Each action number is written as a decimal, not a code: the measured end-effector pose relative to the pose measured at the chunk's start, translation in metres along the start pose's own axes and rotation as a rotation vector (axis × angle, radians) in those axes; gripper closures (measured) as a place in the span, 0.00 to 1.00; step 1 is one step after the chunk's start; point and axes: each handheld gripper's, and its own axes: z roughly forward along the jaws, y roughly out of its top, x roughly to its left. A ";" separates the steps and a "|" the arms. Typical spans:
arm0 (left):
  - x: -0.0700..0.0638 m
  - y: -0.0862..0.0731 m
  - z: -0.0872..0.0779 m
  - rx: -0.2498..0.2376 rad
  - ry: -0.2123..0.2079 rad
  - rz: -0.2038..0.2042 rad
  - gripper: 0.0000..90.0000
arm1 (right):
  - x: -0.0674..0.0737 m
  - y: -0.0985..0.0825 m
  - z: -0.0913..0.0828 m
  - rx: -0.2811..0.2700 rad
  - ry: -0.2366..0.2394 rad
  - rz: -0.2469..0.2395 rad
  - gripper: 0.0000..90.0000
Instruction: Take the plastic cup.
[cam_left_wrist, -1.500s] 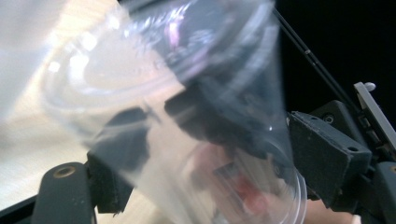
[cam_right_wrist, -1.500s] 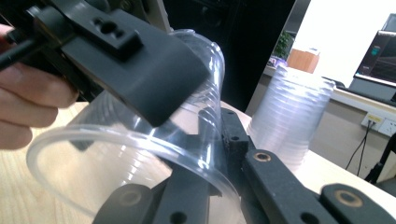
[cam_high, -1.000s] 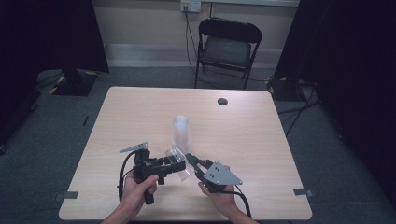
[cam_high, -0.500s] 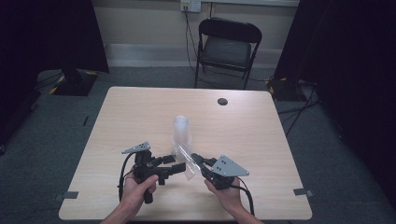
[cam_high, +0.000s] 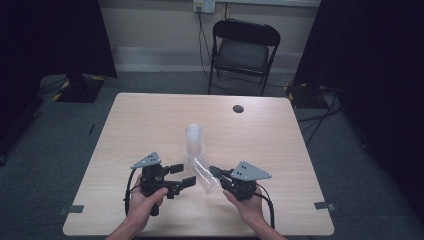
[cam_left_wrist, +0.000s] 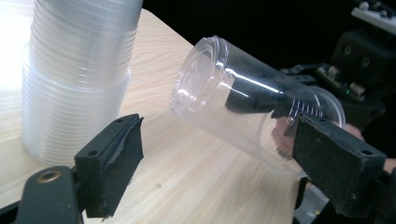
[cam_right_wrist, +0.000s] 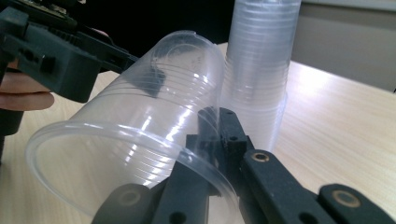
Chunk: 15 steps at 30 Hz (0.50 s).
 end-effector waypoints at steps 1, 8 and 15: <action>0.000 0.000 0.000 0.000 0.003 0.018 0.18 | -0.003 0.001 -0.001 0.019 0.010 0.019 1.00; -0.002 -0.003 0.001 0.013 0.058 0.135 0.21 | -0.012 0.001 -0.001 0.074 0.063 0.085 1.00; -0.004 -0.006 0.003 0.064 0.068 0.217 0.21 | -0.017 0.004 -0.001 0.157 0.080 0.123 1.00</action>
